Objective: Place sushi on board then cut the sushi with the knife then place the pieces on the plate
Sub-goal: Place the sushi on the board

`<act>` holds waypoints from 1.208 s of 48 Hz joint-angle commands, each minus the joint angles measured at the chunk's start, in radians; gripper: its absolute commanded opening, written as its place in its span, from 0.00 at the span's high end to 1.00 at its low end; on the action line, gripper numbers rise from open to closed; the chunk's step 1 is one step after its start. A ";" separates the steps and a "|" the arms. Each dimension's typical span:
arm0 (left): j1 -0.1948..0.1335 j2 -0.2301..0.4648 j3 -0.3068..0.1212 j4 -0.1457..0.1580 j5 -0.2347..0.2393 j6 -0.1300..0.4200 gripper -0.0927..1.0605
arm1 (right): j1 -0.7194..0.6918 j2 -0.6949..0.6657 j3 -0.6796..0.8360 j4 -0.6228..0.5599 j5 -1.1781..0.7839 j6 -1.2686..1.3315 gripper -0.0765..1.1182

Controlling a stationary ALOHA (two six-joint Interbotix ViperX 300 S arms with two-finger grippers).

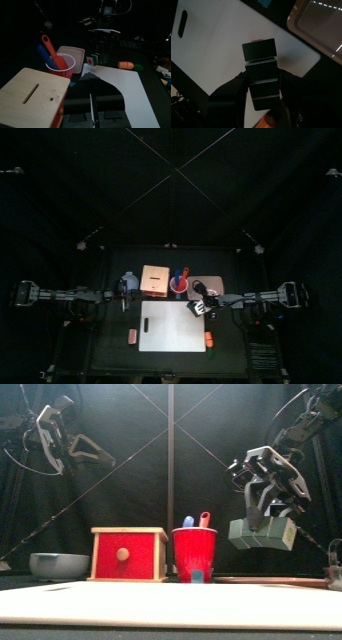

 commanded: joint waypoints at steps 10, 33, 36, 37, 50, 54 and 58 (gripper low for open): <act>0.008 -0.032 0.011 -0.005 -0.002 0.000 0.94 | 0.110 0.117 -0.146 -0.118 -0.006 0.304 0.43; 0.006 -0.080 0.040 -0.006 -0.002 -0.002 0.94 | 0.196 0.324 -0.379 -0.249 0.141 0.742 0.43; 0.006 -0.080 0.043 -0.005 -0.002 -0.002 0.94 | 0.210 0.341 -0.416 -0.270 0.209 0.795 0.43; 0.006 -0.080 0.043 -0.005 -0.002 -0.002 0.94 | 0.216 0.347 -0.428 -0.278 0.233 0.808 0.43; 0.008 -0.080 0.041 -0.005 0.000 0.002 0.94 | 0.279 0.446 -0.558 -0.316 0.433 0.973 0.43; 0.008 -0.080 0.040 -0.005 -0.002 0.002 0.94 | 0.281 0.480 -0.580 -0.310 0.442 0.994 0.42; 0.008 -0.080 0.043 -0.005 -0.002 0.000 0.94 | 0.284 0.503 -0.595 -0.311 0.454 1.008 0.42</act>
